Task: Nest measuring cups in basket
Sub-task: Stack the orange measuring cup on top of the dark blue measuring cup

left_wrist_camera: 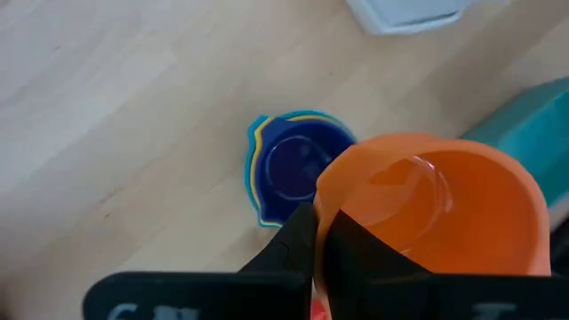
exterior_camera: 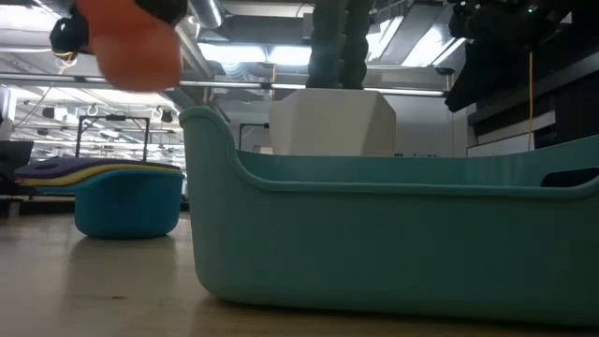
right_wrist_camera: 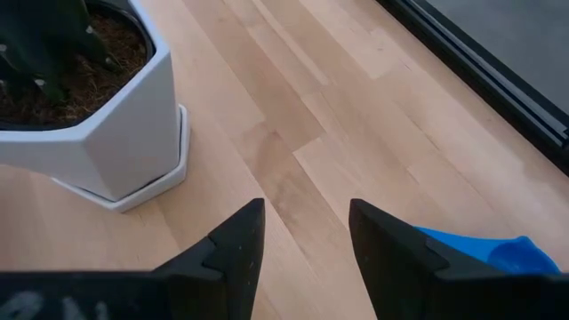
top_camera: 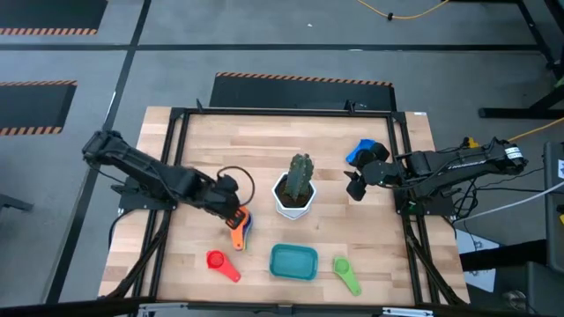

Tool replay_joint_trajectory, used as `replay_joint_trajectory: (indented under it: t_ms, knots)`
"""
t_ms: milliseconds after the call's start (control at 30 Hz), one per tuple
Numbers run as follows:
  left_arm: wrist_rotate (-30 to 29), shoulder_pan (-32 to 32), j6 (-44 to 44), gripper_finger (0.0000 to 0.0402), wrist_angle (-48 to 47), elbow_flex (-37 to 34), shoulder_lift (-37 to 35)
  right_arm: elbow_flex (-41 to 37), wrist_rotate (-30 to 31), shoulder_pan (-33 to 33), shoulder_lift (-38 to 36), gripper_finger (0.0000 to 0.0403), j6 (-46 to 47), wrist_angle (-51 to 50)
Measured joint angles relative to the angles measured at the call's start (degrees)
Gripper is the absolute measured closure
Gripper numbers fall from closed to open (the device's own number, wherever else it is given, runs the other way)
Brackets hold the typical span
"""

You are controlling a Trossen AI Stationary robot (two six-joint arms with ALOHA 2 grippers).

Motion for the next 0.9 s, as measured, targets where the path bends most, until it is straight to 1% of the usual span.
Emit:
replay_joint_trajectory:
  t_ms: [167,433,633,900]
  knots:
    - [0.0,0.02,0.54,0.0397,-0.21,0.0,4.35,0.0,0.0,0.02,0.0,0.0232,0.02,0.02]
    - [0.39,0.04,0.63,0.0398,-1.56,0.0,9.33,0.0,0.0,0.02,0.0,0.0232,0.02,0.02]
    - [0.39,0.04,0.67,0.0394,-1.55,0.0,11.26,0.0,0.0,0.02,0.0,0.0232,0.0,0.02]
    - [-0.88,0.11,0.74,0.0393,-1.4,0.0,11.3,0.0,0.0,0.02,0.0,0.0232,0.01,0.02]
